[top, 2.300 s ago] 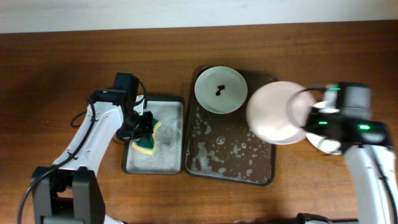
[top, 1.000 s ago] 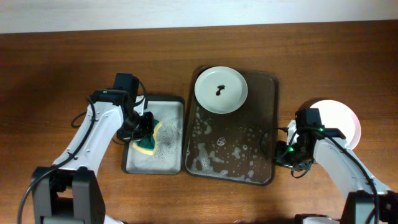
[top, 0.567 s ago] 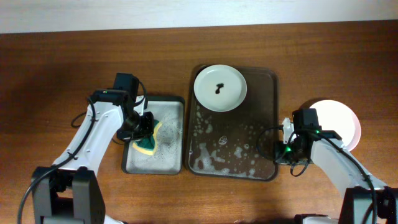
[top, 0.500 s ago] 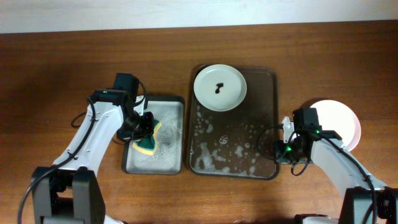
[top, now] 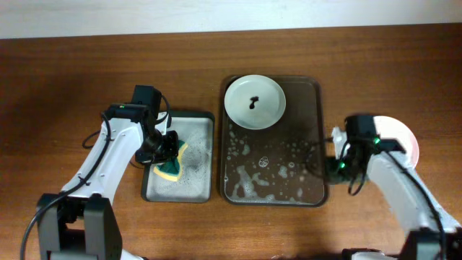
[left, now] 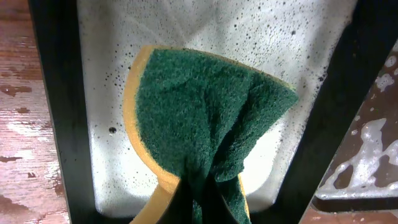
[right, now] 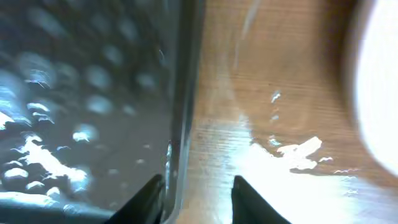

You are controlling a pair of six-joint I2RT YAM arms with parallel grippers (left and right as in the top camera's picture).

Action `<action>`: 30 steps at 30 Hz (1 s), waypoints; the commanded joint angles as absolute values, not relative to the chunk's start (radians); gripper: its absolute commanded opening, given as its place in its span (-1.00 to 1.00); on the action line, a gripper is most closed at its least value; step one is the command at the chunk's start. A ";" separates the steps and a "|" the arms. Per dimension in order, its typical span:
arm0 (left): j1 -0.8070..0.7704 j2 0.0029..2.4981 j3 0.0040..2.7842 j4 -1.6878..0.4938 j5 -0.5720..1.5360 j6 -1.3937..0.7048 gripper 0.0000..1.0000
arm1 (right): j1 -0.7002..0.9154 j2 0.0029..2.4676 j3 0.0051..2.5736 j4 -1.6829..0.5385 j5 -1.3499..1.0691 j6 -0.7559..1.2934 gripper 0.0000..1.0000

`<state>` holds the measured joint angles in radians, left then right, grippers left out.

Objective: Clean dirty plates on tray and stack at the side

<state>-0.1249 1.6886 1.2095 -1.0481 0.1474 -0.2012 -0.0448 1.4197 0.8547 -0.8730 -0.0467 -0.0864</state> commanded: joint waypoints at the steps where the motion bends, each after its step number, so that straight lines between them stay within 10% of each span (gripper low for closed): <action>1: -0.124 1.681 1.211 -1.048 0.162 -0.185 -1.00 | -0.045 1.341 1.092 -0.957 -0.238 -0.093 0.97; 8: -0.124 1.681 1.211 -1.047 0.162 -0.185 -1.00 | -0.006 1.456 1.148 -0.772 -0.579 0.044 0.97; 18: -0.124 1.681 1.211 -1.048 0.162 -0.185 -1.00 | 0.052 2.070 1.422 -0.488 -0.474 0.237 0.14; 24: -0.124 1.681 1.211 -1.044 0.162 -0.185 -1.00 | 0.062 2.133 1.427 -0.463 -0.470 0.358 -0.92; 30: -0.124 1.681 1.211 -1.051 0.162 -0.185 -1.00 | 0.051 1.959 1.427 -0.633 -0.424 0.342 -0.92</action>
<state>-0.1249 1.6886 1.2076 -1.0481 0.1505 -0.2012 0.0502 2.0964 1.4166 -0.5976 -0.4637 0.3611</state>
